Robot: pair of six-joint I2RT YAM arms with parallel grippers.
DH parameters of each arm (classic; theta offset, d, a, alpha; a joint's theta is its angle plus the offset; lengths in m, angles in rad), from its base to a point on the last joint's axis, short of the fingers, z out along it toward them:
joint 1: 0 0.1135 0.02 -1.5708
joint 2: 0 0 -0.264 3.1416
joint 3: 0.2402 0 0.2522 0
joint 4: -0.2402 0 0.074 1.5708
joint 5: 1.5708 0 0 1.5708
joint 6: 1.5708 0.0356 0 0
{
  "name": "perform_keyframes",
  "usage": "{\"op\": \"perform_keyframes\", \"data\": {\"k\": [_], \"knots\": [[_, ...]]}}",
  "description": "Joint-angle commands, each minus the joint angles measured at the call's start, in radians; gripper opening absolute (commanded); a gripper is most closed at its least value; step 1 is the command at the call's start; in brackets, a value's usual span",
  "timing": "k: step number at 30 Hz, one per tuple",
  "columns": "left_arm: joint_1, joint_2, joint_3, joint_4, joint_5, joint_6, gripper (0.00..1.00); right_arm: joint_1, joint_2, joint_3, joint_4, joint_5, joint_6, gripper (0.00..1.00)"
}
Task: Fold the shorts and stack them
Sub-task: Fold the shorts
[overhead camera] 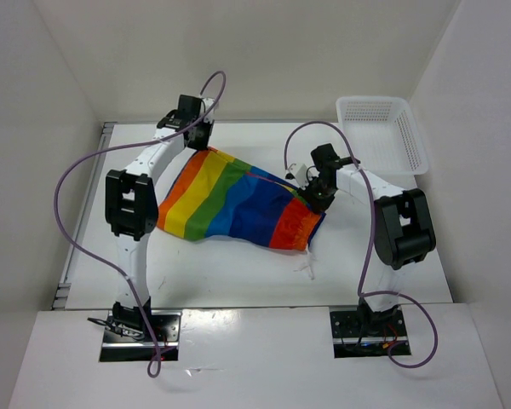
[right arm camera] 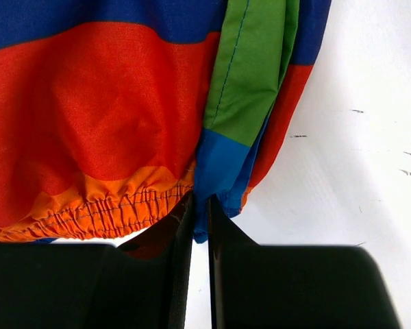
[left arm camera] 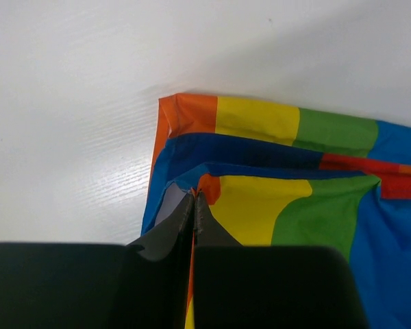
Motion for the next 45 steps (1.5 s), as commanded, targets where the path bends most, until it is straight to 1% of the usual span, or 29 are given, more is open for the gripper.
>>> {"op": "perform_keyframes", "data": {"k": [1, 6, 9, 10, 12, 14, 15, 18, 23, 24, 26, 28, 29, 30, 31, 32, 33, 34, 35, 37, 38, 39, 41, 42, 44, 45], "knots": [[-0.014, -0.006, 0.094, 0.111, 0.033, 0.003, 0.0, 0.008, -0.062, -0.009, 0.003, -0.008, -0.014, 0.0], [-0.014, 0.029, 0.14, 0.123, 0.013, 0.003, 0.0, 0.008, -0.093, -0.009, -0.006, -0.008, -0.014, 0.0], [-0.014, 0.029, 0.171, 0.11, 0.002, 0.003, 0.0, -0.014, -0.125, 0.054, -0.017, -0.017, 0.018, 0.0], [-0.014, 0.017, 0.182, 0.109, 0.002, 0.003, 0.0, -0.023, -0.136, 0.081, -0.044, -0.034, 0.018, 0.0], [-0.014, 0.005, 0.192, 0.096, 0.027, 0.003, 0.0, -0.023, -0.174, 0.091, -0.054, -0.058, 0.018, 0.0], [-0.023, 0.005, 0.214, 0.086, 0.039, 0.003, 0.0, -0.034, -0.223, 0.054, -0.04, -0.068, 0.018, 0.0], [-0.032, 0.005, 0.214, 0.086, 0.039, 0.003, 0.0, -0.034, -0.236, 0.008, -0.025, -0.068, 0.018, 0.0], [-0.059, 0.038, 0.24, 0.096, 0.027, 0.003, 0.02, -0.053, -0.236, -0.059, 0.014, -0.042, 0.018, 0.0], [-0.084, 0.175, 0.352, 0.086, -0.015, 0.003, 0.04, -0.118, -0.202, -0.106, 0.092, -0.012, 0.046, 0.0], [-0.084, 0.225, 0.419, 0.086, -0.03, 0.003, 0.04, -0.136, -0.193, -0.106, 0.104, -0.012, 0.064, 0.0], [-0.084, 0.281, 0.503, 0.053, -0.051, 0.003, 0.04, -0.152, -0.178, -0.106, 0.142, 0.008, 0.098, 0.0], [-0.075, 0.382, 0.615, -0.01, -0.052, 0.003, 0.07, -0.152, -0.147, -0.106, 0.172, 0.035, 0.122, 0.0], [-0.075, 0.422, 0.763, -0.038, -0.052, 0.003, 0.1, -0.152, -0.147, -0.106, 0.184, 0.035, 0.131, 0.0], [-0.075, 0.512, 0.851, -0.07, -0.052, 0.003, 0.22, -0.152, -0.135, -0.106, 0.202, 0.05, 0.153, 0.05], [-0.075, 0.561, 0.948, -0.146, -0.052, 0.003, 0.34, -0.152, -0.119, -0.106, 0.202, 0.061, 0.167, 0.18], [-0.075, 0.615, 1.166, -0.183, -0.061, 0.003, 0.46, -0.152, -0.119, -0.106, 0.213, 0.084, 0.167, 0.43], [-0.075, 0.635, 1.116, -0.184, -0.096, 0.003, 0.54, -0.161, -0.119, -0.096, 0.213, 0.1, 0.177, 0.51], [-0.086, 0.622, 1.072, -0.168, -0.108, 0.003, 0.64, -0.161, -0.11, -0.096, 0.213, 0.11, 0.178, 0.61], [-0.086, 0.622, 1.071, -0.18, -0.108, 0.003, 0.7, -0.161, -0.11, -0.087, 0.213, 0.141, 0.178, 0.71], [-0.072, 0.632, 1.146, -0.248, -0.072, 0.003, 0.79, -0.17, -0.11, -0.076, 0.213, 0.172, 0.188, 0.74], [-0.057, 0.609, 1.13, -0.248, -0.071, 0.003, 0.87, -0.17, -0.121, -0.054, 0.213, 0.185, 0.197, 0.77], [-0.035, 0.585, 1.13, -0.269, -0.037, 0.003, 0.92, -0.17, -0.121, -0.043, 0.201, 0.186, 0.207, 0.77], [-0.009, 0.57, 1.151, -0.351, 0.011, 0.003, 0.93, -0.179, -0.144, -0.023, 0.172, 0.175, 0.23, 0.79], [0.012, 0.539, 1.136, -0.377, 0.036, 0.003, 0.95, -0.179, -0.144, -0.011, 0.163, 0.152, 0.239, 0.81], [0.022, 0.514, 1.087, -0.469, 0.08, 0.003, 0.95, -0.179, -0.167, -0.011, 0.133, 0.129, 0.259, 0.82], [0.034, 0.514, 1.073, -0.533, 0.089, 0.003, 0.98, -0.179, -0.167, -0.011, 0.124, 0.106, 0.271, 0.82]]}}
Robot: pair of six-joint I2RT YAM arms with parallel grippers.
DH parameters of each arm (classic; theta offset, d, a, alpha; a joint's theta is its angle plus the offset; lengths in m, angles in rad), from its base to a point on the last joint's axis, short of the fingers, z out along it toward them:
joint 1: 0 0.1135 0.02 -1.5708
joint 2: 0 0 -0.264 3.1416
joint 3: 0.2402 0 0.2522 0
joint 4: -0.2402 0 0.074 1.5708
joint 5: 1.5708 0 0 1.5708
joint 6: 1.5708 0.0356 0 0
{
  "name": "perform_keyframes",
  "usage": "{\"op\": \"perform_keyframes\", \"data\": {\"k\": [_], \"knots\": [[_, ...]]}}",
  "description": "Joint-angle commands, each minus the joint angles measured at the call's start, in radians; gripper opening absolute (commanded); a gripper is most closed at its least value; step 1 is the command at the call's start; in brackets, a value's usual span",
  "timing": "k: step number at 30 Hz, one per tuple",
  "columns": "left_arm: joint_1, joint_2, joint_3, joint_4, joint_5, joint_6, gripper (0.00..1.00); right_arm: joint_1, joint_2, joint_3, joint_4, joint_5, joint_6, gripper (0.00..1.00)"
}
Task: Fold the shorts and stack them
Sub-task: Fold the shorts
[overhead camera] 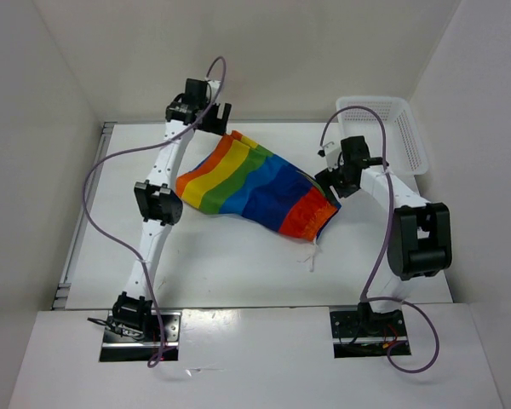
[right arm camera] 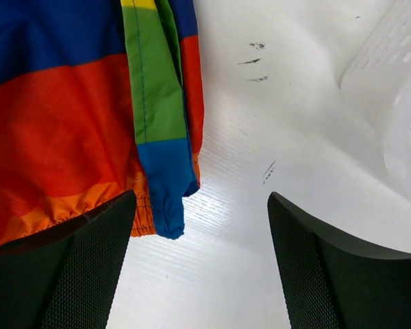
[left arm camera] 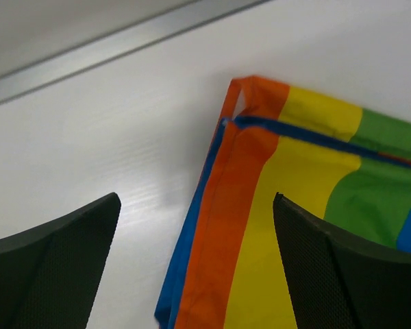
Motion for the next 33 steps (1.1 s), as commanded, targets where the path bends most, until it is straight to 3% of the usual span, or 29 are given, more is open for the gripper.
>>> {"op": "perform_keyframes", "data": {"k": [1, 8, 12, 13, 15, 19, 20, 25, 27, 30, 31, 33], "knots": [[0.051, -0.089, -0.021, -0.199, 0.082, 0.001, 0.99, -0.008, -0.061, 0.036, -0.03, -0.034, 0.053, 0.84], [0.073, 0.045, 0.055, -0.339, 0.054, 0.001, 0.99, -0.008, -0.103, 0.013, -0.07, -0.053, 0.1, 0.81], [0.082, 0.082, 0.066, -0.396, 0.069, 0.001, 0.99, 0.024, -0.141, 0.004, -0.102, -0.08, 0.057, 0.67], [0.082, 0.092, 0.066, -0.406, 0.081, 0.001, 0.99, 0.041, -0.153, -0.006, -0.102, -0.062, 0.048, 0.57], [0.082, 0.105, 0.066, -0.406, 0.068, 0.001, 0.95, 0.092, -0.162, -0.017, -0.091, -0.05, 0.027, 0.48], [0.082, 0.106, 0.008, -0.406, 0.068, 0.001, 0.74, 0.159, -0.152, -0.007, -0.091, -0.04, -0.003, 0.31], [0.082, 0.105, -0.016, -0.406, 0.077, 0.001, 0.66, 0.172, -0.141, -0.007, -0.082, -0.04, -0.003, 0.28], [0.082, 0.105, -0.07, -0.406, 0.054, 0.001, 0.43, 0.277, -0.086, 0.003, -0.061, -0.04, -0.073, 0.13], [0.093, 0.093, -0.088, -0.406, 0.068, 0.001, 0.38, 0.307, -0.072, 0.022, -0.038, -0.04, -0.087, 0.09], [0.111, 0.058, -0.177, -0.406, 0.077, 0.001, 0.17, 0.341, -0.044, 0.097, -0.025, -0.068, -0.087, 0.04], [0.111, 0.049, -0.205, -0.406, 0.077, 0.001, 0.05, 0.355, -0.028, 0.121, -0.025, -0.079, -0.076, 0.04], [0.14, 0.0, -0.266, -0.406, 0.097, 0.001, 0.03, 0.38, 0.002, 0.179, -0.025, -0.099, -0.076, 0.01]]}}
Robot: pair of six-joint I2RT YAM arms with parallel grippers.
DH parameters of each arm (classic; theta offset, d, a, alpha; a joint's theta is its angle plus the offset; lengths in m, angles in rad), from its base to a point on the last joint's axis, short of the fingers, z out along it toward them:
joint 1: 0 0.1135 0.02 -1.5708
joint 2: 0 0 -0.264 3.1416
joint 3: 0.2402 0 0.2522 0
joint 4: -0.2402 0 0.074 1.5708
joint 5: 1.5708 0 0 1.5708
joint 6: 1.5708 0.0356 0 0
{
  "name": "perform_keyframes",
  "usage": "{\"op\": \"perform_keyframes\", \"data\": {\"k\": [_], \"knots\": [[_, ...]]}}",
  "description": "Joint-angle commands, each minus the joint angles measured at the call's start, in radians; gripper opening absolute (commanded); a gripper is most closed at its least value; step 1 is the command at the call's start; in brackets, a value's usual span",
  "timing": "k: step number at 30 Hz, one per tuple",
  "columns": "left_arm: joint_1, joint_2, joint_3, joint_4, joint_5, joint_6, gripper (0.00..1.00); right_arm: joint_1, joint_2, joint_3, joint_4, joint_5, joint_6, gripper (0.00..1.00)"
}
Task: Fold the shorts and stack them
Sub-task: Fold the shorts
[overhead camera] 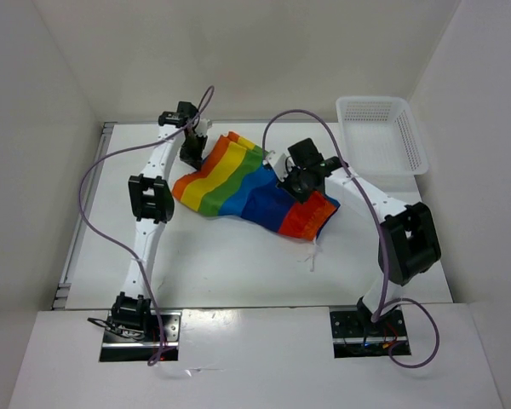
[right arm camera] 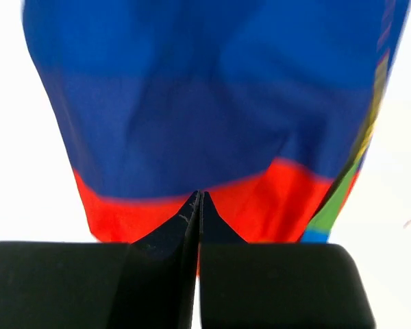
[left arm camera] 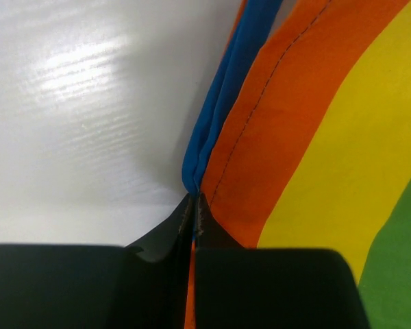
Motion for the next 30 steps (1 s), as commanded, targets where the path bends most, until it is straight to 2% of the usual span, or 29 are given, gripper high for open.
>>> {"op": "perform_keyframes", "data": {"k": [1, 4, 5, 9, 10, 11, 13, 14, 16, 17, 18, 20, 22, 25, 27, 30], "knots": [[0.051, -0.053, -0.156, -0.065, 0.027, 0.006, 0.01, 0.06, 0.026, 0.121, 0.049, -0.036, -0.024, 0.01], [0.109, -0.167, -0.294, -0.022, 0.064, 0.006, 0.0, 0.1, 0.048, 0.131, 0.049, -0.036, -0.034, 0.0], [0.123, -0.205, -0.428, 0.002, 0.064, 0.006, 0.0, 0.109, 0.048, 0.111, 0.059, -0.036, -0.034, 0.0], [0.156, -0.553, -0.832, 0.212, 0.064, 0.006, 0.0, 0.109, 0.048, 0.069, 0.093, -0.027, -0.034, 0.0], [0.156, -0.614, -1.038, 0.29, 0.055, 0.006, 0.0, 0.109, 0.048, 0.059, 0.093, -0.026, -0.034, 0.0], [0.156, -0.721, -1.122, 0.314, 0.044, 0.006, 0.0, 0.109, 0.048, 0.059, 0.102, -0.026, -0.034, 0.0], [0.156, -0.808, -1.309, 0.357, 0.044, 0.006, 0.0, 0.109, 0.048, 0.059, 0.102, -0.036, -0.034, 0.0], [0.156, -0.875, -1.354, 0.357, 0.044, 0.006, 0.01, 0.118, 0.048, 0.059, 0.102, -0.036, -0.034, 0.0], [0.156, -0.923, -1.413, 0.366, 0.057, 0.006, 0.08, 0.129, 0.059, 0.068, 0.102, -0.036, -0.047, 0.0], [0.156, -0.955, -1.445, 0.366, 0.073, 0.006, 0.15, 0.129, 0.059, 0.068, 0.102, -0.027, -0.047, 0.0], [0.156, -0.966, -1.445, 0.357, 0.082, 0.006, 0.29, 0.129, 0.059, 0.081, 0.102, -0.026, -0.047, 0.0], [0.156, -1.0, -1.456, 0.348, 0.103, 0.006, 0.43, 0.129, 0.059, 0.094, 0.092, -0.016, -0.057, 0.0], [0.156, -1.037, -1.447, 0.348, 0.091, 0.006, 0.52, 0.129, 0.041, 0.105, 0.078, -0.005, -0.072, 0.0], [0.156, -1.067, -1.387, 0.395, 0.032, 0.006, 0.53, 0.129, 0.002, 0.08, 0.032, 0.004, -0.097, 0.0], [0.156, -1.078, -1.349, 0.45, 0.031, 0.006, 0.59, 0.129, -0.016, 0.036, -0.003, -0.017, -0.106, 0.0], [0.142, -1.034, -1.294, 0.518, -0.004, 0.006, 0.6, 0.129, -0.039, -0.041, -0.013, -0.031, -0.118, 0.0]]}}
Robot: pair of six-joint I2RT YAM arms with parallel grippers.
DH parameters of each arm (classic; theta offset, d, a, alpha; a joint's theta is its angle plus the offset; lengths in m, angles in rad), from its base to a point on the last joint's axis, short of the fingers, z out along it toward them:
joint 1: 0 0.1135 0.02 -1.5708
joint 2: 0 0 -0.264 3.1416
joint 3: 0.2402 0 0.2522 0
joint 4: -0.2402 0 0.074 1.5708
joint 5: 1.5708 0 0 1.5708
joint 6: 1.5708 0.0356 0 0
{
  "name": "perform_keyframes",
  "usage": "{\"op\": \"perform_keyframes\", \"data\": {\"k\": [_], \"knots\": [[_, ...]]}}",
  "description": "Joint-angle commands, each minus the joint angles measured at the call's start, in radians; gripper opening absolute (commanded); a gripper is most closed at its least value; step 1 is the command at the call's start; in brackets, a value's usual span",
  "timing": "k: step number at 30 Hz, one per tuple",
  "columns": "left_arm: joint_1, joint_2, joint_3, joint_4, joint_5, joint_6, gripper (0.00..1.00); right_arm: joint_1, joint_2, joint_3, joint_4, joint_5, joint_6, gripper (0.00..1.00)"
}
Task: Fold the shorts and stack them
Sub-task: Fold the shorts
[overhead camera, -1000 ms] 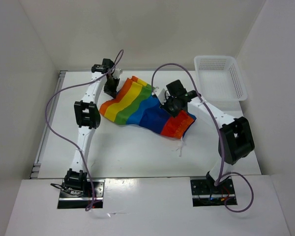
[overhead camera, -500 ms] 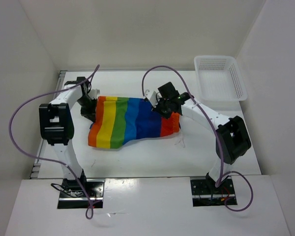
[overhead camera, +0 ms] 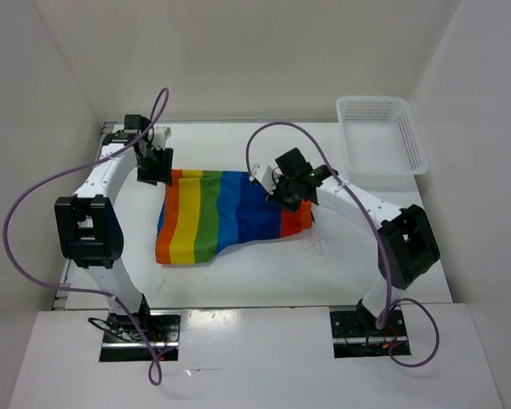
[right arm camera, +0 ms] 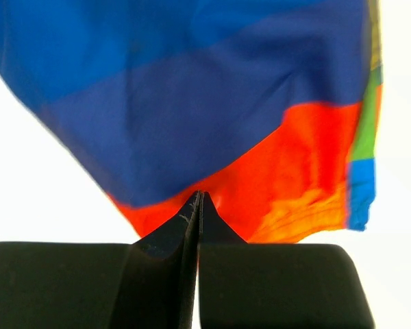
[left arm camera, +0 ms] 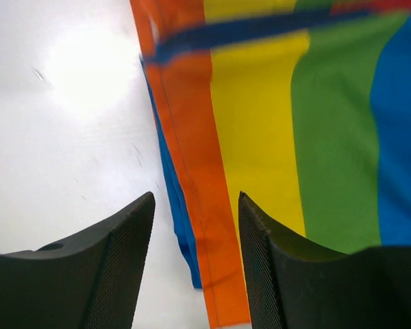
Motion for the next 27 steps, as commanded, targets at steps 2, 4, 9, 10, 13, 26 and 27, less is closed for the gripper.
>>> {"op": "perform_keyframes", "data": {"k": [2, 4, 9, 10, 13, 26, 27], "knots": [[-0.017, 0.06, 0.103, 0.147, -0.054, 0.004, 0.6, 0.009, -0.069, -0.122, -0.049, -0.017, -0.045, 0.0], [-0.017, 0.149, 0.137, 0.158, -0.093, 0.004, 0.61, 0.009, -0.069, -0.157, -0.02, -0.017, -0.056, 0.0], [-0.026, 0.274, 0.19, 0.196, -0.113, 0.004, 0.64, -0.012, -0.021, -0.191, 0.069, -0.008, -0.056, 0.0], [-0.026, 0.287, 0.2, 0.196, -0.113, 0.004, 0.64, -0.022, -0.009, -0.191, 0.08, -0.008, -0.056, 0.0], [-0.026, 0.316, 0.2, 0.187, -0.07, 0.004, 0.64, -0.032, 0.037, -0.171, 0.104, 0.001, -0.056, 0.0], [-0.026, 0.275, 0.124, 0.196, 0.009, 0.004, 0.48, -0.042, 0.154, -0.162, 0.135, 0.046, -0.118, 0.0], [-0.026, 0.275, 0.124, 0.208, -0.001, 0.004, 0.45, -0.042, 0.154, -0.162, 0.135, 0.036, -0.118, 0.0]]}}
